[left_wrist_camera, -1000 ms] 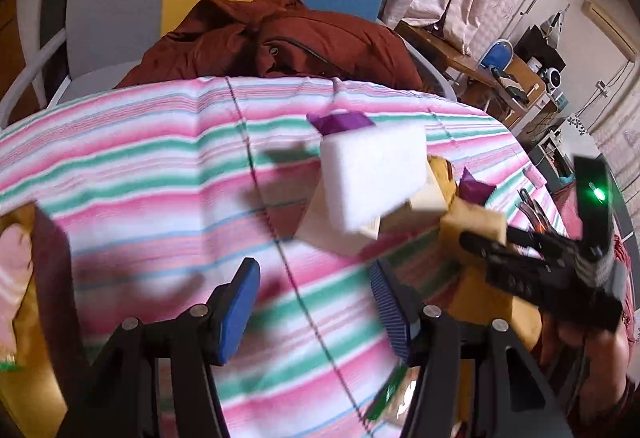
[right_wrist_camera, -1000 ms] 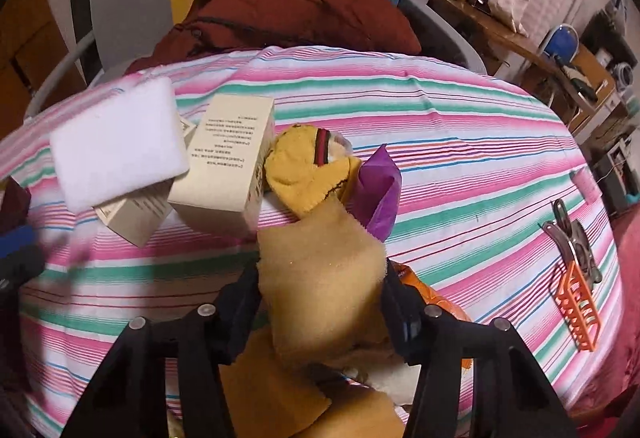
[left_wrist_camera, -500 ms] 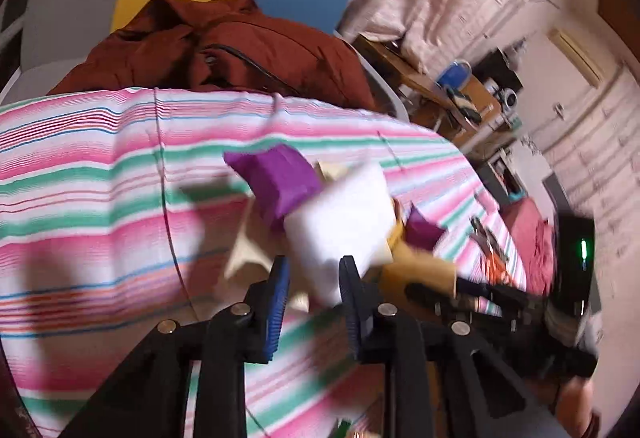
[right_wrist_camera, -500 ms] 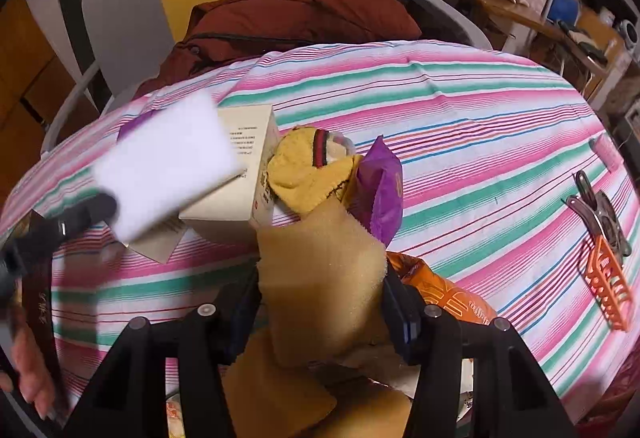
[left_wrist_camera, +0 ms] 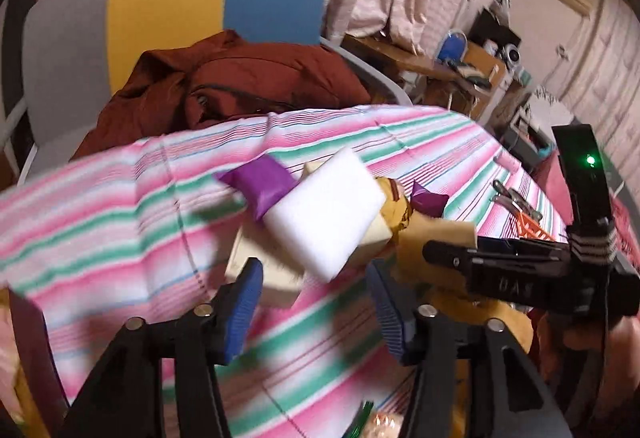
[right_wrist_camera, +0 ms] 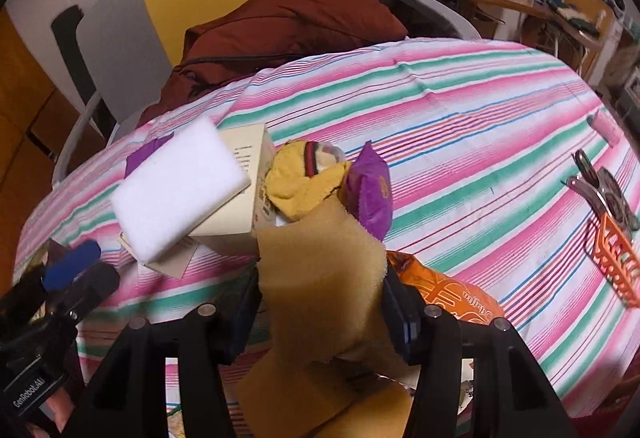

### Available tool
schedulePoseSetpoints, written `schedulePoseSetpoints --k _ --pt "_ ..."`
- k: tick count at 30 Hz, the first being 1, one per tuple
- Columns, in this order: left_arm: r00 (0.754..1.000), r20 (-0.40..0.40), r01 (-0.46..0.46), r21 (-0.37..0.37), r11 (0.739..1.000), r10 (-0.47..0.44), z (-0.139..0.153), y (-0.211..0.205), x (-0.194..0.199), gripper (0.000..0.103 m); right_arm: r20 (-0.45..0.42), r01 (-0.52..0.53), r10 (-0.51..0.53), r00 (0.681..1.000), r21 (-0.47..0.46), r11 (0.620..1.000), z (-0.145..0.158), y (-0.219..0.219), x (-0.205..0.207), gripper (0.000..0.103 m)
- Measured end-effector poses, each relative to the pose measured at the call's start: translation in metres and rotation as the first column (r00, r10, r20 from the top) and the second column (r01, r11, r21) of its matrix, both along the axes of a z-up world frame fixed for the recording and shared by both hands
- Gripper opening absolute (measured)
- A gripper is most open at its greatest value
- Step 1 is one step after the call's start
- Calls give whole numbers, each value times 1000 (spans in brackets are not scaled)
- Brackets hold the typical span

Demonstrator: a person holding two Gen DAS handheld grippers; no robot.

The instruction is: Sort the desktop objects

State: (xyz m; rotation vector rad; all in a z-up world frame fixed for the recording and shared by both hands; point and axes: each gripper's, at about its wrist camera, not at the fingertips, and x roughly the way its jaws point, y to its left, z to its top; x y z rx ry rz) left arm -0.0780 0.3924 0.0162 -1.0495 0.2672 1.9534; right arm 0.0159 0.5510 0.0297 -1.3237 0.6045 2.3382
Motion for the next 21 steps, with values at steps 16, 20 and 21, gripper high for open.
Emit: schedulePoseSetpoints --k 16,20,21 --pt "989 46 144 -107 984 -139 -21 47 -23 56 -39 100 -105 994 -118 988 -1 27 12 57" --pt "966 84 254 -106 961 -246 -28 50 -1 55 -57 121 -132 990 -156 980 -1 32 16 57" --pt "960 89 273 -119 955 -264 -31 50 4 55 -60 128 -140 988 -166 978 -2 34 18 57"
